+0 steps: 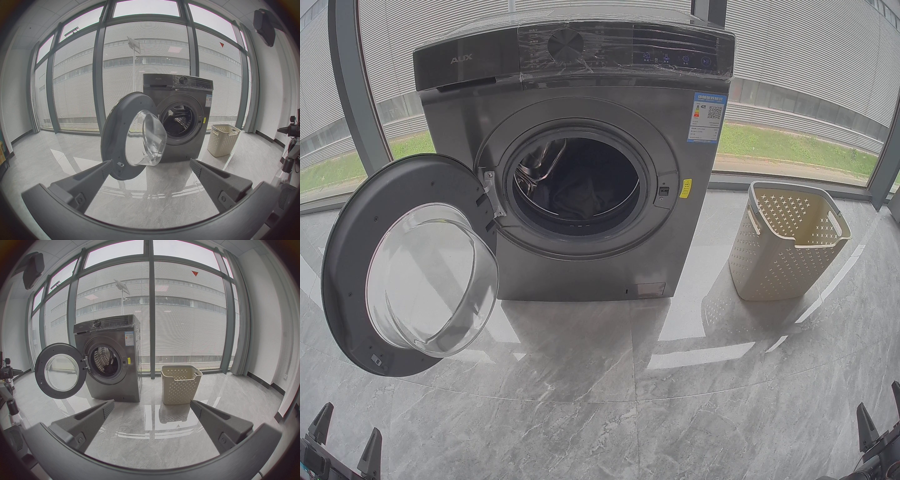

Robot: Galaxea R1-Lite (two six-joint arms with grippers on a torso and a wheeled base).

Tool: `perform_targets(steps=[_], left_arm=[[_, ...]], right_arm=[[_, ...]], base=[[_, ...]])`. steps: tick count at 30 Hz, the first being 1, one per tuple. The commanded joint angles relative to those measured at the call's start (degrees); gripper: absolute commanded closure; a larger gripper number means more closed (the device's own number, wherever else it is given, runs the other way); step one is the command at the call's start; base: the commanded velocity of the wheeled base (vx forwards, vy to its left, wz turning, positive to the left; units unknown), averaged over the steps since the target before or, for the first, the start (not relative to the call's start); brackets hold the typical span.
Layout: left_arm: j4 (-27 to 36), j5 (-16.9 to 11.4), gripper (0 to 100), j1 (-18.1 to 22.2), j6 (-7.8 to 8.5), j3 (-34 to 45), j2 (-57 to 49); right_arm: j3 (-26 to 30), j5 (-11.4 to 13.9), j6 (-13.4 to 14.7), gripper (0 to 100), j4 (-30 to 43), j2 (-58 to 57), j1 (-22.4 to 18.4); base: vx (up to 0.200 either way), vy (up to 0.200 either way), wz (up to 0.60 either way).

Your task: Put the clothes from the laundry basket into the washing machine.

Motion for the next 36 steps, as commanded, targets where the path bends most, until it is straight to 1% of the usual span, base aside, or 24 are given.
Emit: perform_targets(steps=[1, 4, 31, 36], left_arm=[[0.0, 0.0, 0, 0.2, 0.05, 1.0, -0.6], [-0.1, 0.0, 0, 0.1, -0.04, 1.0, -0.6], [-0.1, -0.1, 0, 0.0, 0.05, 1.0, -0.6], [-0.1, -0.1, 0, 0.0, 0.14, 1.0, -0.6]], right_arm=[[1.0, 0.0, 0.0, 0, 0.0, -0.7, 0.0], [1.0, 0.0, 0.0, 0, 0.0, -0.7, 0.0], [1.0, 0.0, 0.0, 0, 0.0, -0.7, 0.0], [1.0, 0.0, 0.0, 0, 0.0, -0.7, 0.0]], base=[[0.0, 0.0, 0.0], [0.0, 0.0, 0.0], [0.0, 0.2, 0.0], [0.0, 0.0, 0.0]])
